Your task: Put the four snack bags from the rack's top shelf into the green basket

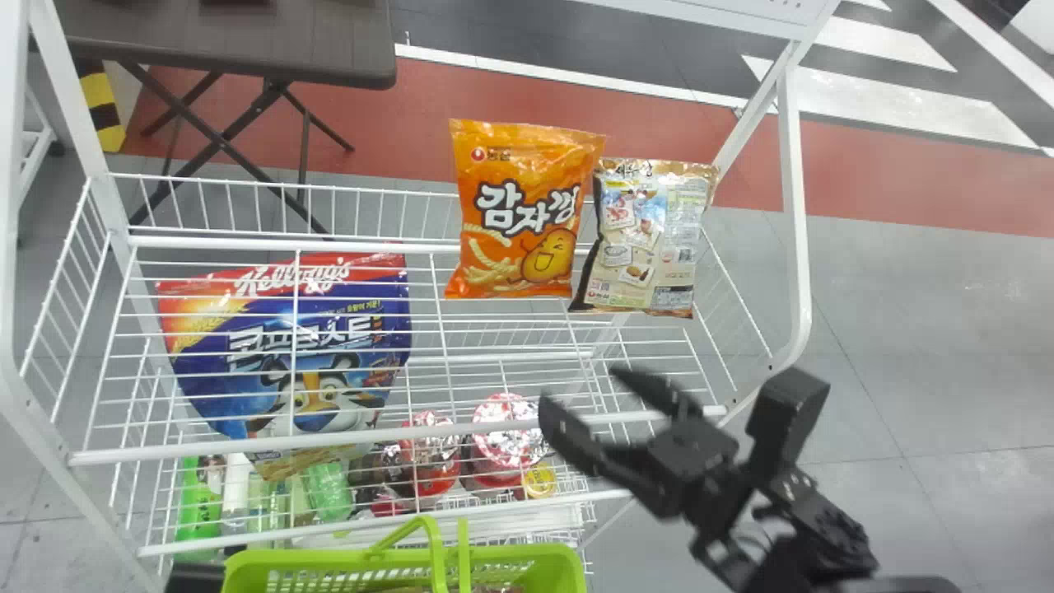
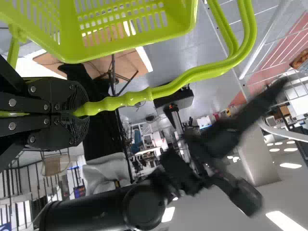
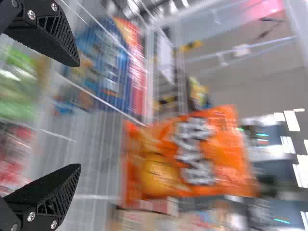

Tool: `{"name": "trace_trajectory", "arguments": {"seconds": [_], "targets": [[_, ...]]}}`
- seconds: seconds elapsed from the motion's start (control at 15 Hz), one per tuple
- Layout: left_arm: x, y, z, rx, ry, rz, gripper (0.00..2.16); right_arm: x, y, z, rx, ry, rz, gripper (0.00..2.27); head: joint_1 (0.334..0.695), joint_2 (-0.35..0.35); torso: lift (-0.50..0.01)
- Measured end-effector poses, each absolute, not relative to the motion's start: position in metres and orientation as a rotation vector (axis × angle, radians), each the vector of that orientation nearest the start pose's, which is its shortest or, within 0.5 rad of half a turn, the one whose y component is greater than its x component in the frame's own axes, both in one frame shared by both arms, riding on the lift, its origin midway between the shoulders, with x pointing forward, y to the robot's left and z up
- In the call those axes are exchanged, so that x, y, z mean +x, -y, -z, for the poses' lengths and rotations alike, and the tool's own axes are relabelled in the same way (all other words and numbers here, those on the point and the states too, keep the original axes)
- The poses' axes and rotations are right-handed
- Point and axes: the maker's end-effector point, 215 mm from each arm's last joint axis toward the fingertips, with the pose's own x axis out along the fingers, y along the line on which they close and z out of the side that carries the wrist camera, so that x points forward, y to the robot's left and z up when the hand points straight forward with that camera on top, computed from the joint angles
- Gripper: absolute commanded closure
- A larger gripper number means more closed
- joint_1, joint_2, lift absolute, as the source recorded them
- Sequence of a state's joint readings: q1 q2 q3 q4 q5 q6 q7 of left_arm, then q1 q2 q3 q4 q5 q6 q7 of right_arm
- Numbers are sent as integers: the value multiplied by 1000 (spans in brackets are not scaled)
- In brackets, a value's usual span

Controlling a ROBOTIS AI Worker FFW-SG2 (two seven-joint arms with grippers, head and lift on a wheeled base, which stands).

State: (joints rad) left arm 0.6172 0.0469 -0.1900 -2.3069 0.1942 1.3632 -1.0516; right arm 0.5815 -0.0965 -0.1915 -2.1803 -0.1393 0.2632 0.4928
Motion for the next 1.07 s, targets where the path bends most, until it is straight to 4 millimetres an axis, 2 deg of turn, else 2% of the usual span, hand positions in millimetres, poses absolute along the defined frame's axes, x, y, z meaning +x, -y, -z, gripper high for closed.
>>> {"name": "trace_trajectory", "arguments": {"seconds": [0.07,0.2,0.4,0.6,0.67,0.73,0.8,0.87,0.93,1.07], "targets": [[128,50,408,-769,-1109,1242,2145,429,223,349,-37,-126,-346,60,695,-350,0],[131,50,410,-764,-1109,1245,2145,471,220,344,-103,-51,-261,76,695,-350,0],[134,47,411,-766,-1110,1247,2145,524,215,361,-137,-46,-179,83,695,-350,0],[139,42,414,-770,-1110,1237,2145,562,211,379,-133,-73,-179,137,695,-350,0],[141,40,414,-771,-1110,1234,2145,571,211,382,-129,-83,-186,491,695,-350,0],[142,38,415,-772,-1112,1230,2145,578,212,385,-123,-97,-189,1018,695,-350,0],[143,37,416,-774,-1115,1226,2145,581,212,392,-116,-125,-204,1946,695,-350,0],[144,36,417,-775,-1117,1224,2145,581,210,401,-108,-161,-219,2186,695,-350,0],[144,36,417,-777,-1118,1223,2145,580,209,410,-95,-194,-232,2199,695,-350,0],[144,36,417,-781,-1120,1223,2145,576,207,415,-76,-211,-245,2226,695,-350,0]]}}
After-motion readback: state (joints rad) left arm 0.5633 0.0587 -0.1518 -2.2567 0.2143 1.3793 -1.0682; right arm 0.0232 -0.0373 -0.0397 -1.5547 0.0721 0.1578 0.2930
